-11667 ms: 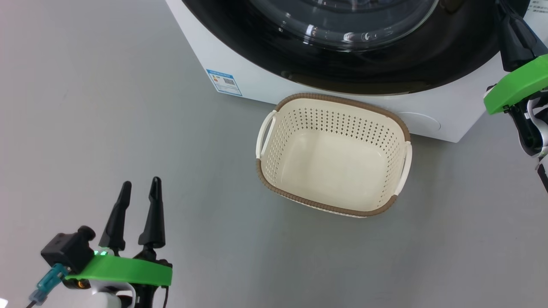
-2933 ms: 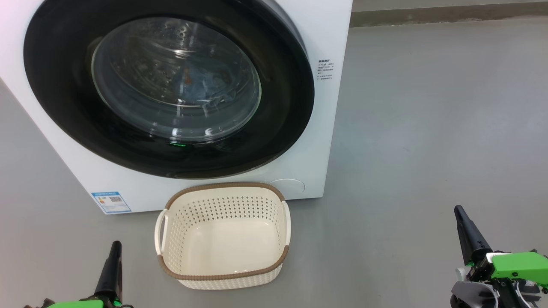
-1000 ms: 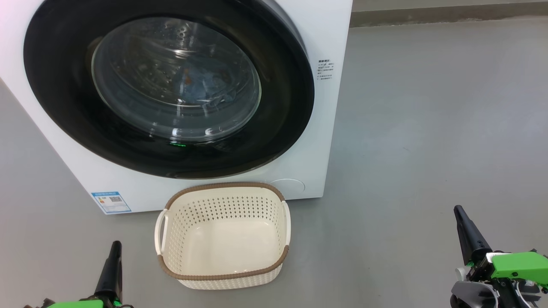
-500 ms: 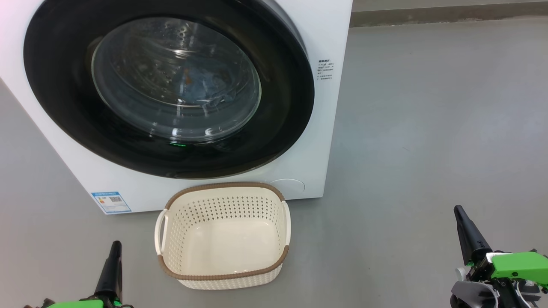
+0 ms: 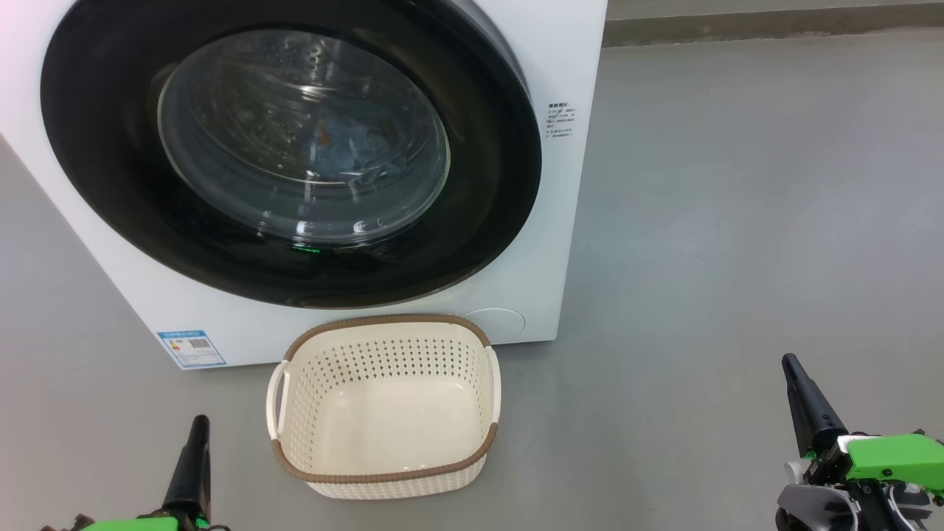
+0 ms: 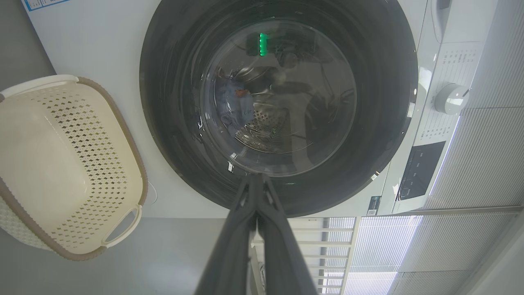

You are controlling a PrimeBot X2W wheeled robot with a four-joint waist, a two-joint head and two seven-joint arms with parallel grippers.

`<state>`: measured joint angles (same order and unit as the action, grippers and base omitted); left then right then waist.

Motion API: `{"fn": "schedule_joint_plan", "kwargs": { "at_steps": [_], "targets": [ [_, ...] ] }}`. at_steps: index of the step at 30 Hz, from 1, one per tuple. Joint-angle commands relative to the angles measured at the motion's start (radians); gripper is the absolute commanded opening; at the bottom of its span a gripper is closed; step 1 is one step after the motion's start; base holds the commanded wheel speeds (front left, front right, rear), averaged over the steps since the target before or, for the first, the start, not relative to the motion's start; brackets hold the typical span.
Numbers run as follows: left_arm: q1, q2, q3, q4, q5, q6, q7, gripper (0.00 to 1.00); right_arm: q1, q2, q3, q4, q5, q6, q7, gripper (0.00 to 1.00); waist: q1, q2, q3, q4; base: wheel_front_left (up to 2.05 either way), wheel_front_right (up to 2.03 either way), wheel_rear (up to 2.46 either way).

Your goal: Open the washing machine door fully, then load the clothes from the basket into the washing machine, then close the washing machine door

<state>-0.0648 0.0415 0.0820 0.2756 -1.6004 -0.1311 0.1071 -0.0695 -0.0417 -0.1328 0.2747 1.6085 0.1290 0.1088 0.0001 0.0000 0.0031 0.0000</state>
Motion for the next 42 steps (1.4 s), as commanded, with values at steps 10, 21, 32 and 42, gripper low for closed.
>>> {"fn": "schedule_joint_plan", "kwargs": {
  "at_steps": [10, 21, 32, 42],
  "targets": [
    [-0.043, 0.009, 0.032, -0.031, -0.008, 0.0, 0.007, 0.0, -0.039, -0.009, 0.018, -0.03, -0.001, 0.002, 0.005, 0.0, 0.0, 0.0, 0.0, 0.0, 0.0, 0.0, 0.0],
    [-0.043, 0.009, 0.032, -0.031, -0.008, 0.0, 0.007, 0.0, -0.039, -0.009, 0.018, -0.03, -0.001, 0.002, 0.005, 0.0, 0.0, 0.0, 0.0, 0.0, 0.0, 0.0, 0.0],
    [-0.043, 0.009, 0.032, -0.031, -0.008, 0.0, 0.006, 0.0, -0.039, -0.009, 0.018, -0.03, -0.001, 0.002, 0.005, 0.0, 0.0, 0.0, 0.0, 0.0, 0.0, 0.0, 0.0],
    [-0.043, 0.009, 0.032, -0.031, -0.008, 0.0, 0.006, 0.0, -0.039, -0.009, 0.018, -0.03, -0.001, 0.002, 0.005, 0.0, 0.0, 0.0, 0.0, 0.0, 0.0, 0.0, 0.0]
  ]
}}
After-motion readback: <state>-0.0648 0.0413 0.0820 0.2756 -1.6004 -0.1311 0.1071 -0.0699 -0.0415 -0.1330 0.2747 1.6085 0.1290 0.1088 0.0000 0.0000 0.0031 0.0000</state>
